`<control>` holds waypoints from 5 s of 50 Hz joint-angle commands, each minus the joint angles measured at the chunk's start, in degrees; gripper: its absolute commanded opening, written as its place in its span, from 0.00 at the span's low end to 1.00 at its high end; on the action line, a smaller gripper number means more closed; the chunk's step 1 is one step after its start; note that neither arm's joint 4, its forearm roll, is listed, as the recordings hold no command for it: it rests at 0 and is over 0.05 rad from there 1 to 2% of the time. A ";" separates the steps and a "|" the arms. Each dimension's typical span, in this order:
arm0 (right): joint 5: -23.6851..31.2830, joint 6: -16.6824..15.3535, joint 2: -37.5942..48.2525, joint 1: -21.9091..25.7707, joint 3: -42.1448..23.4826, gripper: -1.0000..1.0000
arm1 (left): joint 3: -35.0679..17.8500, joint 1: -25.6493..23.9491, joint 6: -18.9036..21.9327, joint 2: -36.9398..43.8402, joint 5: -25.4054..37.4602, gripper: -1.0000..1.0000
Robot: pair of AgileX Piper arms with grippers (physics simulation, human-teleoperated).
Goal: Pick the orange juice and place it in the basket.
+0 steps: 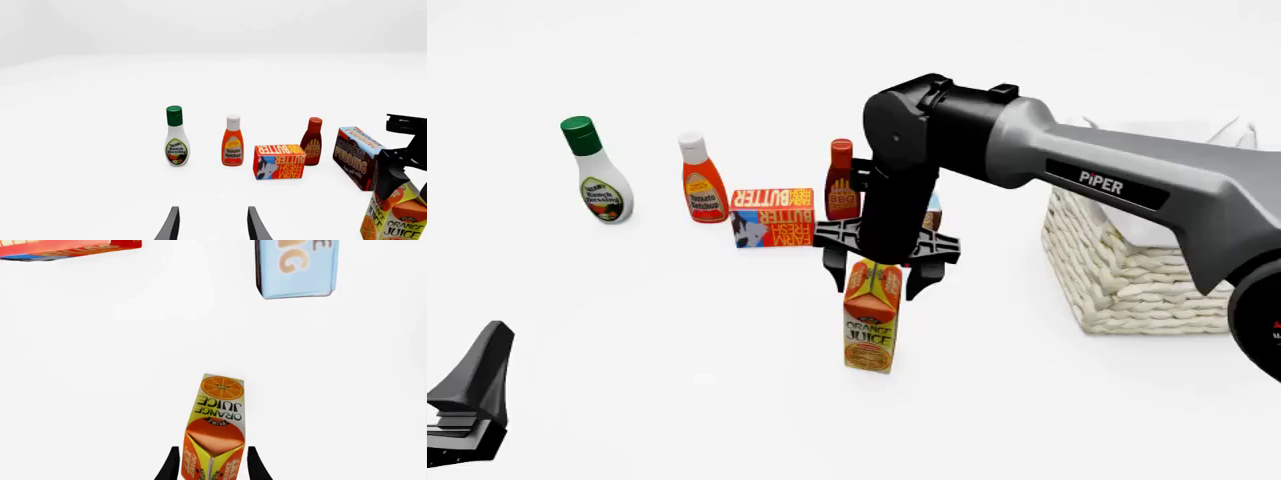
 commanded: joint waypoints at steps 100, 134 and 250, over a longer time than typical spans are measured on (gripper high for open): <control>0.09 -22.71 -10.21 0.03 2.27 0.00 | 0.00 0.00 0.00 0.01 0.00 1.00; 0.09 -35.53 -16.75 -8.03 -0.11 0.00 | 0.00 0.01 0.00 0.01 0.00 1.00; 0.09 -60.76 -34.24 -39.37 -7.17 0.00 | 0.00 0.01 -0.01 -0.01 0.00 1.00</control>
